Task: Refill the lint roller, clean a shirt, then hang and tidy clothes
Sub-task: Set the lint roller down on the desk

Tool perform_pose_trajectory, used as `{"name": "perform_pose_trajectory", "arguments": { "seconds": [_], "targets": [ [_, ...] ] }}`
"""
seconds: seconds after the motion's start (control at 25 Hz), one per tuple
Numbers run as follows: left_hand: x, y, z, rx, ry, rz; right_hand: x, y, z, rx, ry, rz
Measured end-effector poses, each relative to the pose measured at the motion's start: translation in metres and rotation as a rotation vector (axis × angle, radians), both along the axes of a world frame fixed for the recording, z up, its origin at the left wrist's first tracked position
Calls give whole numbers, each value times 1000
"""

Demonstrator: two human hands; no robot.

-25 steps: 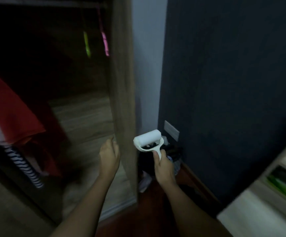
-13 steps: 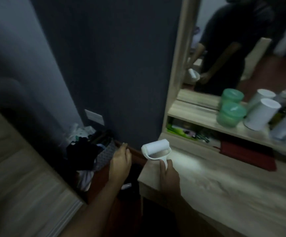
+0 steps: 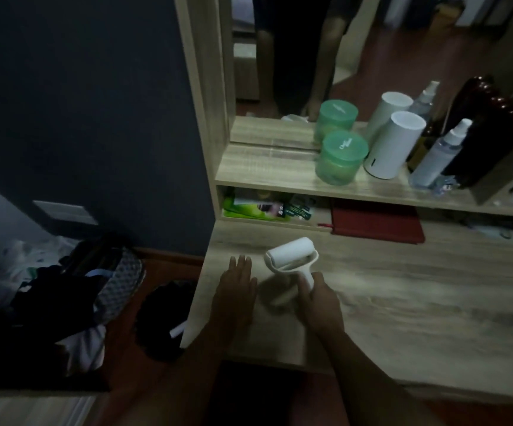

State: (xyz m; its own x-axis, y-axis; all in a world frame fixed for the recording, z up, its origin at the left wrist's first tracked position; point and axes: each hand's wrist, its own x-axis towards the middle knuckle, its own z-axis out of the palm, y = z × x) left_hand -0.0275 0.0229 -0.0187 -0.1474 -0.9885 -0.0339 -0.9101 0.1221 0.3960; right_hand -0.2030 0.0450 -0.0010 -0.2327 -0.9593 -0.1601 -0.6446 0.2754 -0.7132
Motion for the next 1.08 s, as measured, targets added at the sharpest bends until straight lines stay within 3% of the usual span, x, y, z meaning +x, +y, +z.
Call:
{"name": "perform_pose_trajectory", "arguments": {
  "seconds": [0.2, 0.56, 1.08],
  "targets": [
    [-5, -14, -23, 112, -99, 28, -12, -8, -15, 5, 47, -7],
    [-9, -15, -32, 138, -127, 20, -16, -18, -30, 32, 86, -1],
    [-8, -15, -41, 121, -153, 7, -7, -12, -33, -72, 464, 9]
  ]
}}
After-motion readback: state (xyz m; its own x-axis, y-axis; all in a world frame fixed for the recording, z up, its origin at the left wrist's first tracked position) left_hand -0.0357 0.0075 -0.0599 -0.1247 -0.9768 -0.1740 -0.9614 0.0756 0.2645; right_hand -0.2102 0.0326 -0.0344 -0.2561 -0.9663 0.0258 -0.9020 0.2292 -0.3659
